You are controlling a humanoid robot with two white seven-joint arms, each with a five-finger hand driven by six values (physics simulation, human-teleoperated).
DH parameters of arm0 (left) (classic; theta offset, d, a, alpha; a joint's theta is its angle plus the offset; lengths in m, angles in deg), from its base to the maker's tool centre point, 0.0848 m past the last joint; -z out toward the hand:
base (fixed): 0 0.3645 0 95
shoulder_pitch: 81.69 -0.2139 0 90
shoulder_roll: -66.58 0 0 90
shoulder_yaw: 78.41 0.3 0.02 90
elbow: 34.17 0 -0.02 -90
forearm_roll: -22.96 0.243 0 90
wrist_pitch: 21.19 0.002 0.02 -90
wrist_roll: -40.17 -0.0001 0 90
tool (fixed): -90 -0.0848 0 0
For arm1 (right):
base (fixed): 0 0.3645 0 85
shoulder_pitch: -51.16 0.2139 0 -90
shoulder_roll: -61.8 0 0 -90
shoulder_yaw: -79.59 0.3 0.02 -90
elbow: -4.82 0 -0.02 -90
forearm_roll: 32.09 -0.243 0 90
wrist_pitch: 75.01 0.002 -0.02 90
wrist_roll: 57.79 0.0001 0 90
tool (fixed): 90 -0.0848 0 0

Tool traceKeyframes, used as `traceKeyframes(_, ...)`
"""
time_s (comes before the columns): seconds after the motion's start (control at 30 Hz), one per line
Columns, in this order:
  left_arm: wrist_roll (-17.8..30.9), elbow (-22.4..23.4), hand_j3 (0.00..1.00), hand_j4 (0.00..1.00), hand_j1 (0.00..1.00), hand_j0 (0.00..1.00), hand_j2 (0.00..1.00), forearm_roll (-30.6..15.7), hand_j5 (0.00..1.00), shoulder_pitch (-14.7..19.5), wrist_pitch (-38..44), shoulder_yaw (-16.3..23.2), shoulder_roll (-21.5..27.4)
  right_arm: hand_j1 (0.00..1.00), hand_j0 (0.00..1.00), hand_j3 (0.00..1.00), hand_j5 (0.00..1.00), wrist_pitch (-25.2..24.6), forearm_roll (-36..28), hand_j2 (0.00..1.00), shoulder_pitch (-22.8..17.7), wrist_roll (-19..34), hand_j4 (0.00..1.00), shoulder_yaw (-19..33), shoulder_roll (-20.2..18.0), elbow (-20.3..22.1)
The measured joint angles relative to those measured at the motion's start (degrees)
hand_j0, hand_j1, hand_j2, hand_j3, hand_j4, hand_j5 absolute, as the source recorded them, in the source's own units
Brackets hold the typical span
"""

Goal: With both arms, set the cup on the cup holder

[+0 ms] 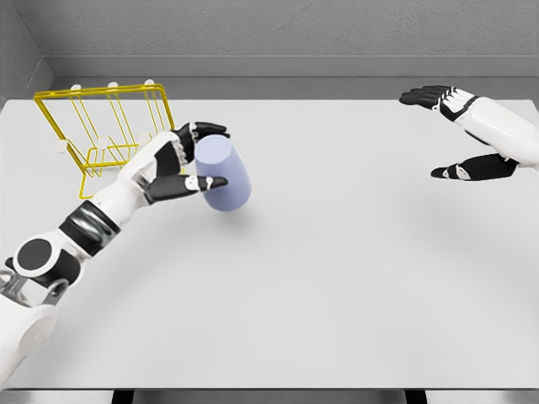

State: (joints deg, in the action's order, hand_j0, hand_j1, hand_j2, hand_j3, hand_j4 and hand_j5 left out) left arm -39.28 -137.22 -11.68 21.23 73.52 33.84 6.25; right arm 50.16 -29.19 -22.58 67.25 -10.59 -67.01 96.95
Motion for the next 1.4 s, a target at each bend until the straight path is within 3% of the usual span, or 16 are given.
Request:
traceKeyframes(0.63, 0.00, -0.01, 0.64, 0.64, 0.64, 0.64, 0.64, -2.31, 0.64, 0.70, -0.17, -5.16, 2.23, 1.00, 1.00, 1.00, 1.00, 0.00, -0.09, 1.00, -0.18, 0.00, 1.00, 0.02, 0.00, 0.12)
traceKeyframes(1.4, 0.00, -0.02, 0.64, 0.64, 0.64, 0.64, 0.64, -8.69, 0.64, 1.93, -0.98, -11.21, 8.72, 1.00, 1.00, 1.00, 1.00, 0.00, -0.17, 1.00, -0.26, 0.00, 1.00, 0.00, 0.00, 0.21)
